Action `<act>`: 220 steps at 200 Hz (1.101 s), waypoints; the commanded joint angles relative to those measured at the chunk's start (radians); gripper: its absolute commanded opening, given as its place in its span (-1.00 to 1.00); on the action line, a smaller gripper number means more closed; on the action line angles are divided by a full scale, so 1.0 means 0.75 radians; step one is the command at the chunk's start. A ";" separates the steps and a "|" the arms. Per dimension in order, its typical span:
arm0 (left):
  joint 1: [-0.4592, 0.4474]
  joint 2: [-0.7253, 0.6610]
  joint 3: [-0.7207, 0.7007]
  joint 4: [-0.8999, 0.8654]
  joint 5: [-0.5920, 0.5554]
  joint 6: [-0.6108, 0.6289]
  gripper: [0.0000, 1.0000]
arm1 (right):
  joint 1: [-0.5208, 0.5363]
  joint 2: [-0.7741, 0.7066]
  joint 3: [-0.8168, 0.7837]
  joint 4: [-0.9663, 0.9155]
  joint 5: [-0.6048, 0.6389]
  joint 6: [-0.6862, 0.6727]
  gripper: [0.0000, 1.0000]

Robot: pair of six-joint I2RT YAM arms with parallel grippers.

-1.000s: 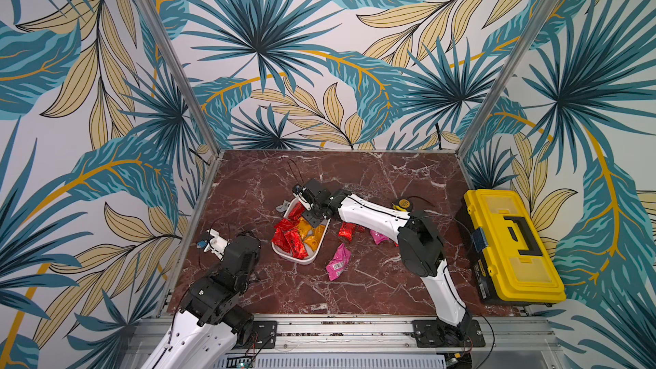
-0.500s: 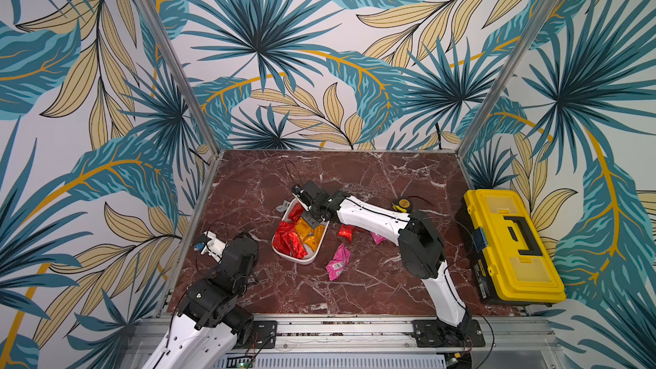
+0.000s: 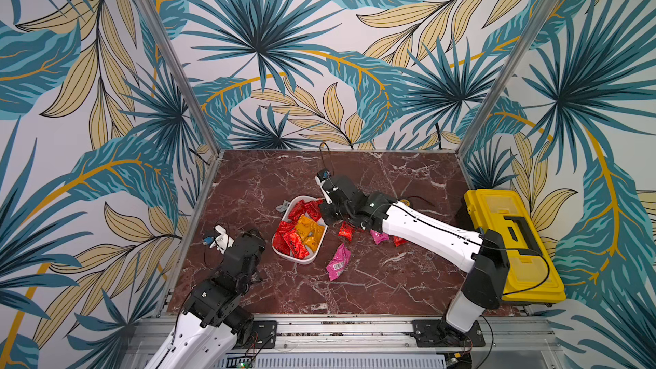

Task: Take the tea bags out of the storage box
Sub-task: Pick up the tea bag from the storage box, then place the tea bag at the center of the board.

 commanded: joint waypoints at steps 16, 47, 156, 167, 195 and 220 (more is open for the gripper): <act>0.007 0.067 -0.010 0.113 0.029 0.054 0.08 | -0.008 -0.232 -0.345 -0.005 -0.029 0.605 -1.00; 0.007 0.143 0.001 0.141 0.063 0.061 0.09 | -0.024 -0.390 -0.621 0.013 -0.091 0.983 -1.00; 0.006 0.282 0.075 0.195 0.218 0.208 0.09 | -0.184 -0.380 -1.143 0.621 -0.294 1.533 -0.77; 0.007 0.302 0.098 0.178 0.237 0.243 0.10 | -0.185 -0.398 -1.148 0.581 -0.256 1.514 -0.60; 0.007 0.370 0.179 0.135 0.271 0.402 0.15 | -0.187 -0.505 -1.126 0.413 -0.140 1.425 -0.18; 0.020 0.477 0.295 0.071 0.317 0.624 0.25 | -0.187 -0.626 -1.059 0.201 -0.012 1.270 0.08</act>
